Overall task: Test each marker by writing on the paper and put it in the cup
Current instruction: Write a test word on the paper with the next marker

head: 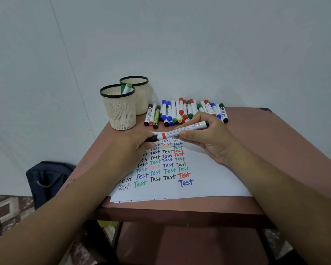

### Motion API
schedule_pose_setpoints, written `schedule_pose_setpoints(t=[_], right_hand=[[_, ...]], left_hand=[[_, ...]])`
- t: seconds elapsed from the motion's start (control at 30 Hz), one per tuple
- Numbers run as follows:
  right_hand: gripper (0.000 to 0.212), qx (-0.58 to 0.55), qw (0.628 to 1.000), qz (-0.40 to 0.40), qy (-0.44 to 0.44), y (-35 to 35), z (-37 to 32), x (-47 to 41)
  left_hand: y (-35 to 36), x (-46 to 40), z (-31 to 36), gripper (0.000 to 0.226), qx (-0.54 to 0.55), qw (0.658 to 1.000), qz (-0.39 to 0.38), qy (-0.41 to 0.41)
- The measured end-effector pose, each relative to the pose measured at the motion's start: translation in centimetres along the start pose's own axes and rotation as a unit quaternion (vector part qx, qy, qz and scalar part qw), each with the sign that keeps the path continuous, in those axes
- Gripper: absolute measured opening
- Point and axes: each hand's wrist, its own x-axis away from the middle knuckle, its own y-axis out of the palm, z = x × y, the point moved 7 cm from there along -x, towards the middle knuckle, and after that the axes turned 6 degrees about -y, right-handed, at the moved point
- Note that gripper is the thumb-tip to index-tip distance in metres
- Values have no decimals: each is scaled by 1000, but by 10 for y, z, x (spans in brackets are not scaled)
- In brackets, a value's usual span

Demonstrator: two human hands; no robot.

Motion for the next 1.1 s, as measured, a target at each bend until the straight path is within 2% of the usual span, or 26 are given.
schedule_pose_setpoints(t=[0.13, 0.47, 0.73, 0.83, 0.9, 0.97, 1.1], right_hand=[[29, 32, 999, -13, -4, 3, 0, 2], [25, 91, 995, -16, -29, 10, -7, 5], [19, 191, 977, -15, -98, 7, -11, 3], [18, 339, 931, 0, -135, 4, -14, 0], [16, 442, 876, -4, -193, 5, -18, -4], [24, 524, 816, -33, -242, 10, -18, -7], [24, 615, 738, -80, -267, 20, -17, -10]], left_hand=[[1, 2, 2, 22, -22, 1000, -10, 6], [3, 1, -2, 23, -56, 998, -15, 5], [5, -2, -10, 23, -45, 999, -18, -20], [4, -3, -9, 19, -31, 999, -16, -29], [4, -3, -8, 16, -32, 999, -17, -16], [4, -3, -7, 14, -33, 999, -17, -4], [3, -4, -5, 15, -25, 1000, -6, -2]])
